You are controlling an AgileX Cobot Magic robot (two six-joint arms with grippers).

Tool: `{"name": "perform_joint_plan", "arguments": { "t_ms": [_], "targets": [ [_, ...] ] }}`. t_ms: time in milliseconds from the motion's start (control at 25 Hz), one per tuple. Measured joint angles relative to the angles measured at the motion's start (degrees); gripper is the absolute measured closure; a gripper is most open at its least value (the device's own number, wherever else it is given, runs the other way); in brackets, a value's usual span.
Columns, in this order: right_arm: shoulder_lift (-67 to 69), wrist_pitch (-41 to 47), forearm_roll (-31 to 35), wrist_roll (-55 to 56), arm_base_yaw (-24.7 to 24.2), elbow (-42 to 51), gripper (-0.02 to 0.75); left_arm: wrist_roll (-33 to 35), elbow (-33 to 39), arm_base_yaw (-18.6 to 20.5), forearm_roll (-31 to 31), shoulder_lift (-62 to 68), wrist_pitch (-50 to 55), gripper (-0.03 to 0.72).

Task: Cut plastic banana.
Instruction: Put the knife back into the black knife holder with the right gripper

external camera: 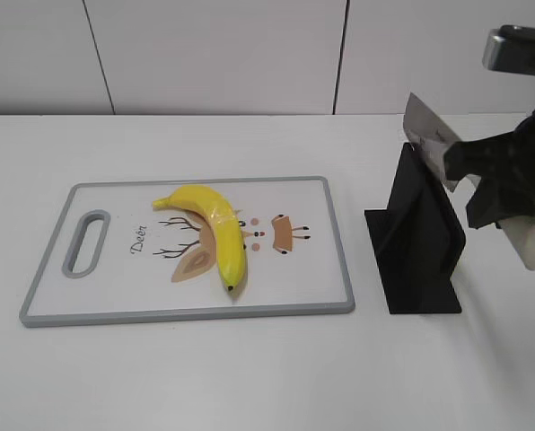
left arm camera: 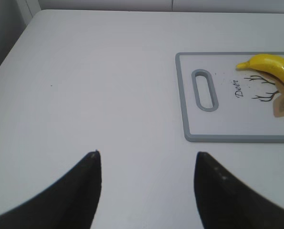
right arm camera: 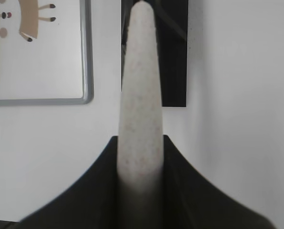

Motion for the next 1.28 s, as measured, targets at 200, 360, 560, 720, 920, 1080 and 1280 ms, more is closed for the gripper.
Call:
{"name": "perform_joint_plan", "arguments": {
  "t_ms": [200, 360, 560, 720, 920, 1080, 1280],
  "targets": [
    [5.28, 0.10, 0.06, 0.00, 0.00, 0.00, 0.570, 0.00, 0.00, 0.00, 0.00, 0.00, 0.00, 0.107],
    [7.05, 0.58, 0.66, 0.00, 0.00, 0.00, 0.570, 0.00, 0.00, 0.00, 0.00, 0.00, 0.00, 0.107],
    [7.08, 0.63, 1.19, -0.63, 0.00, 0.00, 0.566, 0.00, 0.00, 0.00, 0.00, 0.00, 0.06, 0.107],
    [7.12, 0.80, 3.67, -3.48, 0.00, 0.00, 0.360, 0.00, 0.00, 0.00, 0.00, 0.00, 0.06, 0.107],
    [7.12, 0.85, 5.14, -6.26, 0.00, 0.00, 0.104, 0.00, 0.00, 0.00, 0.00, 0.00, 0.06, 0.107],
    [5.57, 1.47, 5.46, -8.20, 0.00, 0.00, 0.092, 0.00, 0.00, 0.00, 0.00, 0.00, 0.06, 0.107],
    [-2.93, 4.23, 5.50, -12.00, 0.00, 0.00, 0.094, 0.05, 0.00, 0.00, 0.00, 0.00, 0.06, 0.108]
  ]
}}
